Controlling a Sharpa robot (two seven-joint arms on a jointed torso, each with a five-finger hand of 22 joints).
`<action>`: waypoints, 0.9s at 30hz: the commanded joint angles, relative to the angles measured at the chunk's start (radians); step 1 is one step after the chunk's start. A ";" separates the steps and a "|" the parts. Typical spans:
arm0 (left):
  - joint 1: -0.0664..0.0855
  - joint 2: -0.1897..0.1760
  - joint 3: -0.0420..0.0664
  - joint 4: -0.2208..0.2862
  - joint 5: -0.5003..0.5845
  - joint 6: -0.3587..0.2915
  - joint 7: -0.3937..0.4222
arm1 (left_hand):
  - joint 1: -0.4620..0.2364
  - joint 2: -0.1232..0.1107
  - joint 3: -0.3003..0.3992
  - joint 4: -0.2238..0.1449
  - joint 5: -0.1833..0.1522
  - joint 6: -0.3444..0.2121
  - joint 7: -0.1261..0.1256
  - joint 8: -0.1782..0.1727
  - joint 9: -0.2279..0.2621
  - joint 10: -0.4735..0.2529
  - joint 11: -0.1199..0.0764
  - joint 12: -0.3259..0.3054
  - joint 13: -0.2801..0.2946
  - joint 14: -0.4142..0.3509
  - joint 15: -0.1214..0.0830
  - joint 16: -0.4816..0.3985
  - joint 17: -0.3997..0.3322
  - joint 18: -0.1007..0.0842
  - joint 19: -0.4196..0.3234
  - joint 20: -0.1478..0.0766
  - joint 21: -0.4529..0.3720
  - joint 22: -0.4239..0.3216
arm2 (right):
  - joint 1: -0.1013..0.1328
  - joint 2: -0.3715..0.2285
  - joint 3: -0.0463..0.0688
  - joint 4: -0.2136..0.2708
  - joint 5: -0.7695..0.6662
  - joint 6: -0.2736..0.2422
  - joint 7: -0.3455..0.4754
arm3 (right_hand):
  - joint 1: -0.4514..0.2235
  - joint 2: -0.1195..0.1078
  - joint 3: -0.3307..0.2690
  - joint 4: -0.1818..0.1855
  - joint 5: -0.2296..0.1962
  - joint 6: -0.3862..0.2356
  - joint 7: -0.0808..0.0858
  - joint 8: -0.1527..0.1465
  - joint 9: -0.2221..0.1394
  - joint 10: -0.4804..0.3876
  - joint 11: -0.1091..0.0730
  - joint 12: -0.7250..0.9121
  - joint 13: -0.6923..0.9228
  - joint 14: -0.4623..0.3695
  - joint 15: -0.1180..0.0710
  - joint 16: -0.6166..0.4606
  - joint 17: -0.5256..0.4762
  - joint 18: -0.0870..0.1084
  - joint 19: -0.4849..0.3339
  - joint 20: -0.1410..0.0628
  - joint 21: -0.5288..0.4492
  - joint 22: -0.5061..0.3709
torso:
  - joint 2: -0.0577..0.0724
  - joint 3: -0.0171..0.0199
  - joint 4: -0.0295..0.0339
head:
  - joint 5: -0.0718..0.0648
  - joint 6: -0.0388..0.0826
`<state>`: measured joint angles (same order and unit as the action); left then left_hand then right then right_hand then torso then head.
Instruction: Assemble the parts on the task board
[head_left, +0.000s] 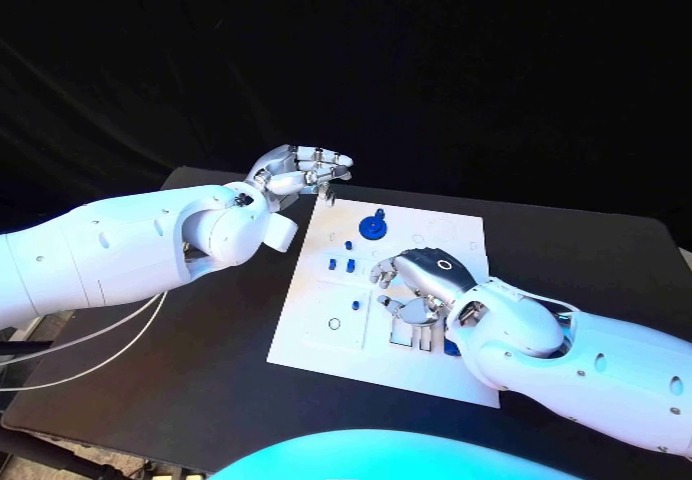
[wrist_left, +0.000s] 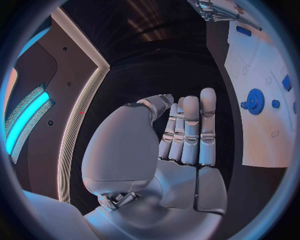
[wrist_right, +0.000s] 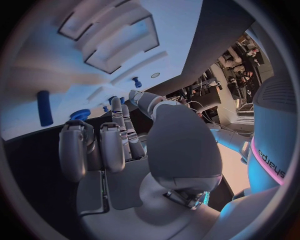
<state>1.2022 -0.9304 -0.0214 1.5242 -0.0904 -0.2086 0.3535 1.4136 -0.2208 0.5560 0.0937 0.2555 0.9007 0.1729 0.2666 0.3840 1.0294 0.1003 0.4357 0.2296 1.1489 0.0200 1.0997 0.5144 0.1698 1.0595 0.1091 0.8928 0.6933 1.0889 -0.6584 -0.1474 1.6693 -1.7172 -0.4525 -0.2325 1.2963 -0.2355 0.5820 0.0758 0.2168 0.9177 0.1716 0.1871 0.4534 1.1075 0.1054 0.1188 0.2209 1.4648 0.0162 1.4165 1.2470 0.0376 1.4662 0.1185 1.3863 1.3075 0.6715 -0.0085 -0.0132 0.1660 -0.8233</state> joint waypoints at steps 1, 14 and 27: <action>0.001 0.000 0.000 0.002 0.005 0.007 0.005 | -0.003 0.009 -0.001 -0.002 0.005 -0.004 0.001 -0.002 -0.001 -0.009 0.000 0.003 0.001 -0.006 0.002 -0.004 -0.002 0.015 0.005 0.000 -0.005 -0.001 | 0.025 -0.049 0.005 0.025 0.055 -0.004 0.013 | -0.006 0.005 -0.003 -0.001 0.000 0.002 -0.004 -0.001 0.000 0.001 -0.003 0.005 0.002 0.034 0.004 -0.002 -0.001 0.003 0.023 0.003 0.006 0.186 | 0.000 -0.0003 -0.0012 | -0.009 0.006; 0.000 -0.005 -0.002 0.004 0.006 0.008 0.008 | -0.001 0.010 -0.001 -0.004 0.005 -0.004 0.001 -0.002 -0.001 -0.010 0.000 0.005 0.002 -0.006 0.002 -0.003 -0.002 0.015 0.005 0.000 -0.006 -0.002 | 0.098 -0.173 0.013 -0.009 0.078 0.190 0.029 | -0.023 -0.016 -0.128 0.020 -0.026 -0.061 -0.008 -0.030 -0.009 -0.103 0.002 0.004 -0.013 0.023 0.009 -0.014 -0.028 0.020 -0.014 0.008 -0.078 0.151 | 0.001 0.0028 -0.0027 | -0.027 0.016; 0.000 -0.005 -0.003 0.003 0.006 0.010 0.008 | -0.001 0.010 -0.001 -0.004 0.005 -0.004 0.001 -0.002 -0.001 -0.010 0.000 0.005 0.002 -0.006 0.002 -0.003 -0.002 0.015 0.005 0.000 -0.006 -0.002 | 0.098 -0.142 0.010 -0.037 0.070 0.205 0.038 | 0.007 0.006 -0.140 0.020 -0.023 -0.045 -0.013 -0.020 -0.005 -0.095 -0.002 0.033 -0.011 0.031 0.005 -0.003 -0.012 0.016 -0.002 0.005 -0.059 0.160 | 0.002 -0.0009 0.0007 | -0.030 0.017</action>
<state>1.2022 -0.9360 -0.0250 1.5253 -0.0903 -0.2081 0.3536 1.4136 -0.2208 0.5560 0.0937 0.2555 0.9007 0.1729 0.2666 0.3840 1.0257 0.0966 0.4357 0.2305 1.1489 0.0200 1.0997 0.5134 0.1697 1.0595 0.1091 0.8928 0.6934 1.1878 -0.8044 -0.1364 1.6340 -1.6404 -0.2769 -0.2070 1.2928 -0.2286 0.4481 0.0964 0.1935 0.8677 0.1609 0.1628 0.4471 1.0113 0.1052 0.1485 0.2092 1.4667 0.0180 1.4089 1.2338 0.0377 1.4579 0.1268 1.3236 1.3081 0.6729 -0.0082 -0.0132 0.1364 -0.8051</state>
